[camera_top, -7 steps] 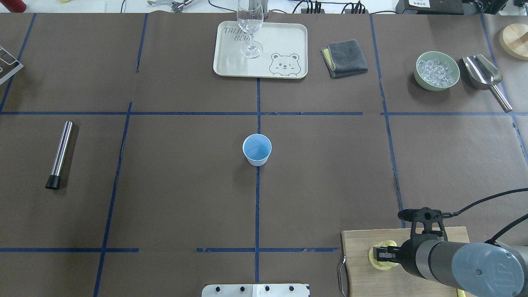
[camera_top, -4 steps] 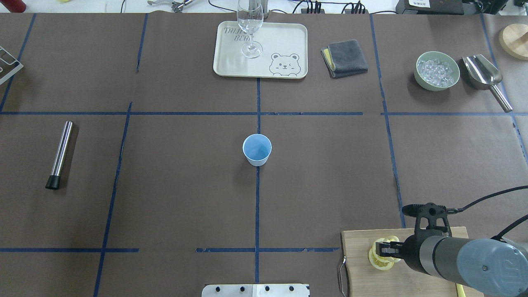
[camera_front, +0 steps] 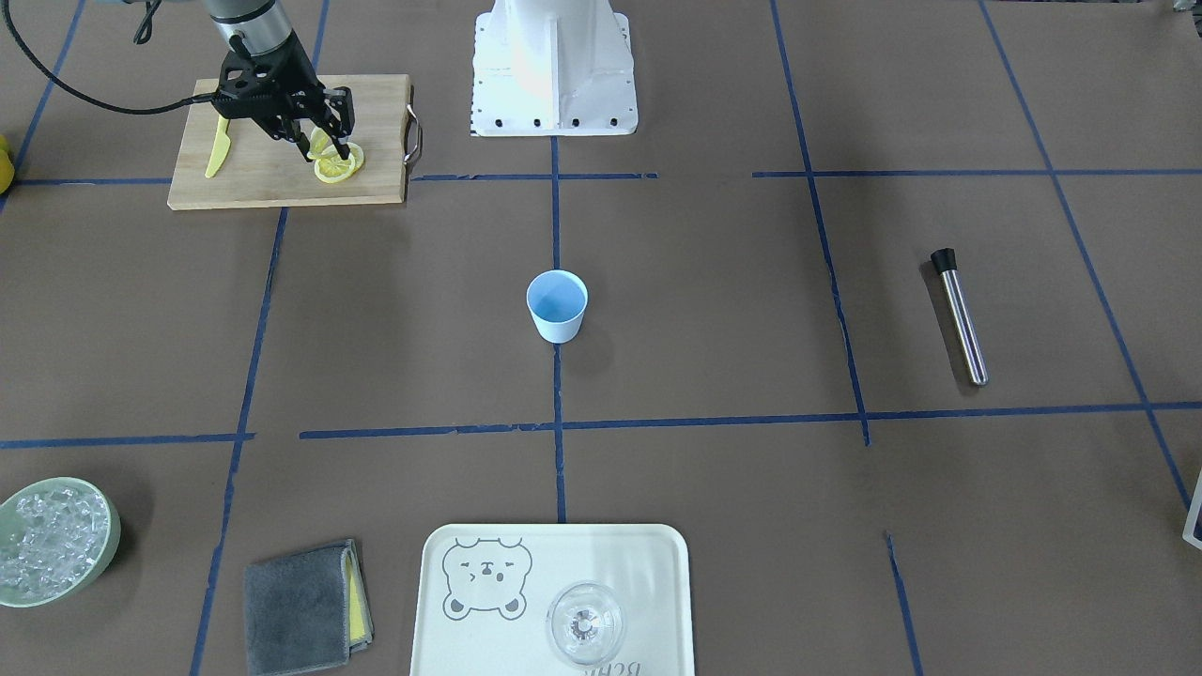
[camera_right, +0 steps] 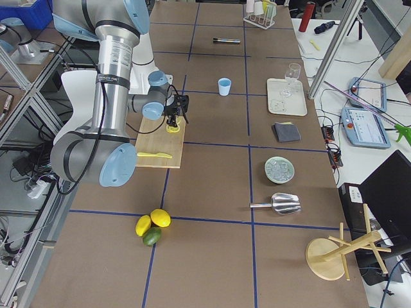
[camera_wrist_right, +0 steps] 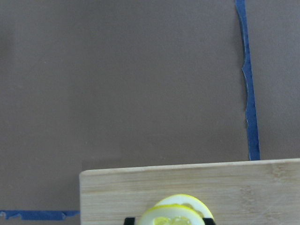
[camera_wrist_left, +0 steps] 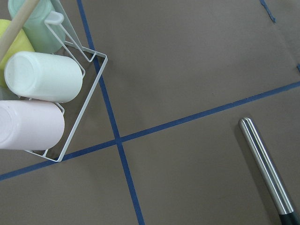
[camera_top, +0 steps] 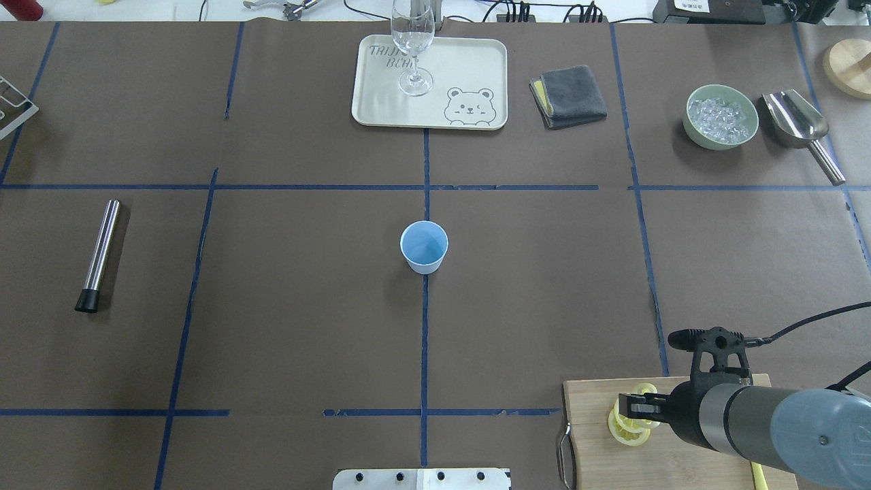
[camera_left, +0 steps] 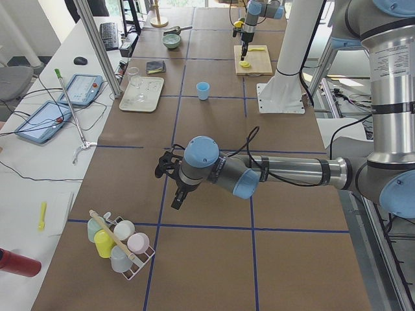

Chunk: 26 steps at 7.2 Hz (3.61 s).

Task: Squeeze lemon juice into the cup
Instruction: 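Carry the lemon slice over the blue cup and release it inside, then withdraw the right gripper from the cup while the left gripper grasps the steel rod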

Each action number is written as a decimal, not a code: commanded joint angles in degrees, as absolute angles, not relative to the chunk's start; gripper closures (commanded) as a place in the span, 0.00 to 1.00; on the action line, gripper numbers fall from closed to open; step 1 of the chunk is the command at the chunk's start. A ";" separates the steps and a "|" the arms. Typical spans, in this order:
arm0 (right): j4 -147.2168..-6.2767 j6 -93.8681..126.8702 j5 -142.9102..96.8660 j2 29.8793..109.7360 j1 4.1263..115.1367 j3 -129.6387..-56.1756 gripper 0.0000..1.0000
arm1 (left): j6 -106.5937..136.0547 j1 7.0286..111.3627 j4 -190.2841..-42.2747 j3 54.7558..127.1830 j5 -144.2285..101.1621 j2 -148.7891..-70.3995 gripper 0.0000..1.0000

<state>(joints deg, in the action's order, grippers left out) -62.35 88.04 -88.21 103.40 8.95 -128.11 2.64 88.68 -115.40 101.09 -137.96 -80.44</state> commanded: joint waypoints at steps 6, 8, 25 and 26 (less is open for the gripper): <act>-79.44 89.89 -91.04 65.72 21.69 -115.01 0.39 | 2.64 88.68 -115.40 100.64 -137.90 -80.33 0.00; -79.63 94.65 -92.46 53.13 24.16 -102.96 0.39 | 2.55 88.68 -115.49 100.28 -137.90 -80.33 0.00; -78.31 80.37 -112.49 70.36 37.96 -110.74 0.00 | 39.14 62.45 -122.09 87.31 -127.66 -95.06 0.01; -78.31 77.29 -112.50 72.49 38.49 -111.44 0.00 | 40.42 57.79 -120.95 81.53 -127.36 -99.53 0.03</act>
